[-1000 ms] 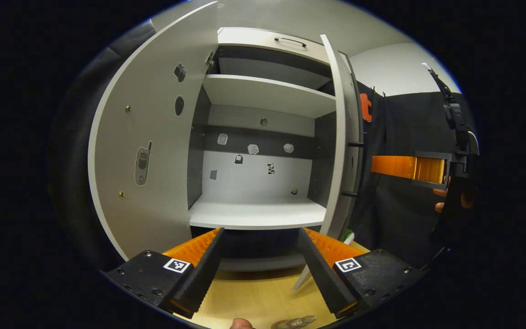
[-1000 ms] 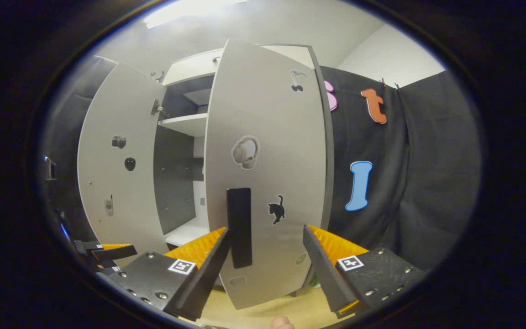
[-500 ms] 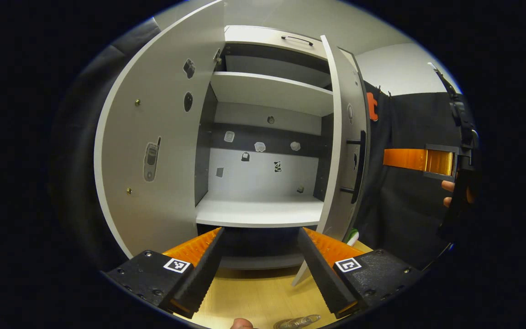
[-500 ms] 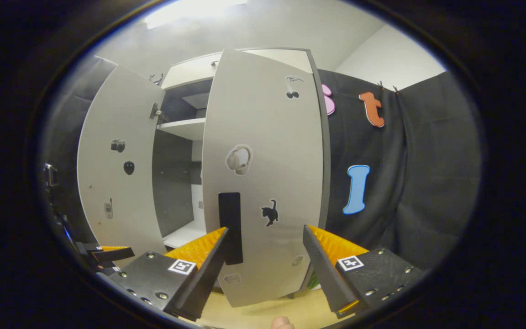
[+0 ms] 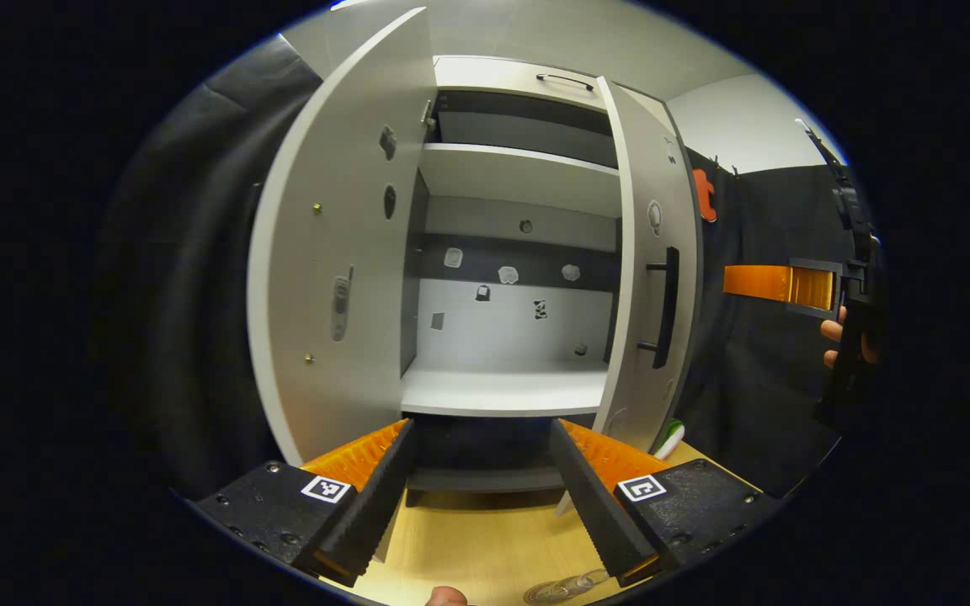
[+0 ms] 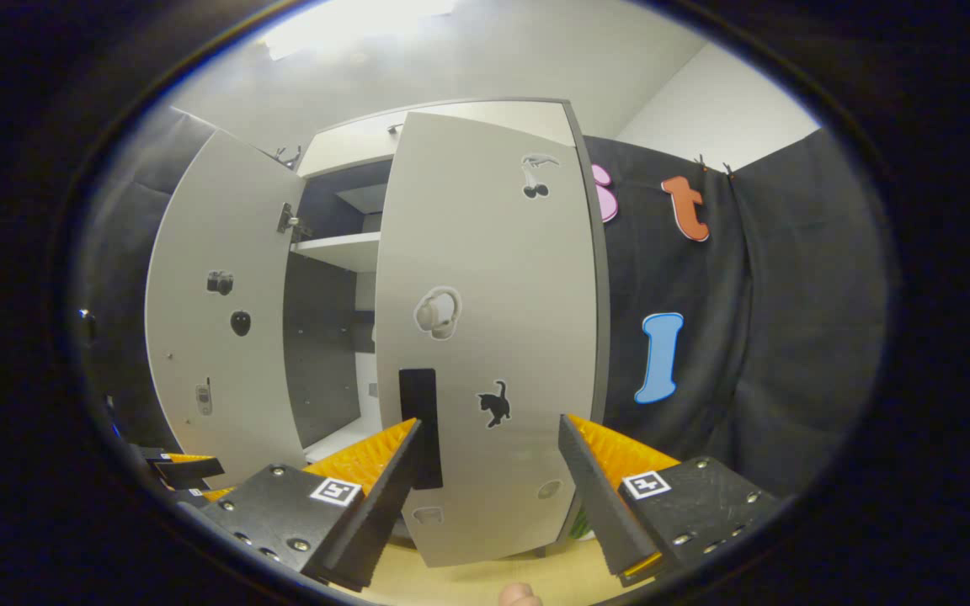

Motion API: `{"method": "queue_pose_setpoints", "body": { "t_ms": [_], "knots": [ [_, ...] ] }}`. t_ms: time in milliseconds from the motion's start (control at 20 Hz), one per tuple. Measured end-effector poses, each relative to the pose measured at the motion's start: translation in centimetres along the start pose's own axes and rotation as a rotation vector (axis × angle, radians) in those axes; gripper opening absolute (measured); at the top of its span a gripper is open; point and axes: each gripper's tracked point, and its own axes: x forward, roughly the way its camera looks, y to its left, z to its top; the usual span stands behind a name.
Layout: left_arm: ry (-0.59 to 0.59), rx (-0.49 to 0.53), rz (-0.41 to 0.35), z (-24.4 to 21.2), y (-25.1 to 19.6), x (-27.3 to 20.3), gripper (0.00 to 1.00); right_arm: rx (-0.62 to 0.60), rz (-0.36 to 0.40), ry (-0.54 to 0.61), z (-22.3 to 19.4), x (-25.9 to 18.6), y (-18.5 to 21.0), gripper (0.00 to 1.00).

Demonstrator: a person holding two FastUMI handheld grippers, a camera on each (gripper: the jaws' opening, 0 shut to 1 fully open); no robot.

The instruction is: Grasp the bottle in the cabinet with the left hand and place it on the coaster, then close the right door with the right hand and the left door with the left hand.

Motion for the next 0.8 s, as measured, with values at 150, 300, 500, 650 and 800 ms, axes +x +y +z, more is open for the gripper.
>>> {"method": "queue_pose_setpoints", "body": {
  "t_ms": [150,300,500,650,800],
  "knots": [
    [-0.010,-0.001,0.060,0.5,1.8,-1.2,1.00,-0.011,-0.009,-0.013,0.2,0.1,-0.2,0.97],
    [-0.026,0.013,0.147,1.4,4.0,-2.5,0.99,-0.024,-0.021,-0.032,0.6,0.6,-0.9,0.97],
    [-0.054,0.022,0.260,2.8,7.0,-4.0,0.99,-0.018,-0.034,-0.044,0.9,1.2,-1.9,0.97],
    [-0.070,0.005,0.326,3.4,8.9,-4.9,0.98,0.002,-0.048,-0.055,1.5,1.6,-3.0,0.97],
    [-0.105,0.005,0.343,4.8,9.7,-5.7,0.99,0.049,-0.041,-0.077,2.7,1.2,-3.1,0.97]
  ]
}}
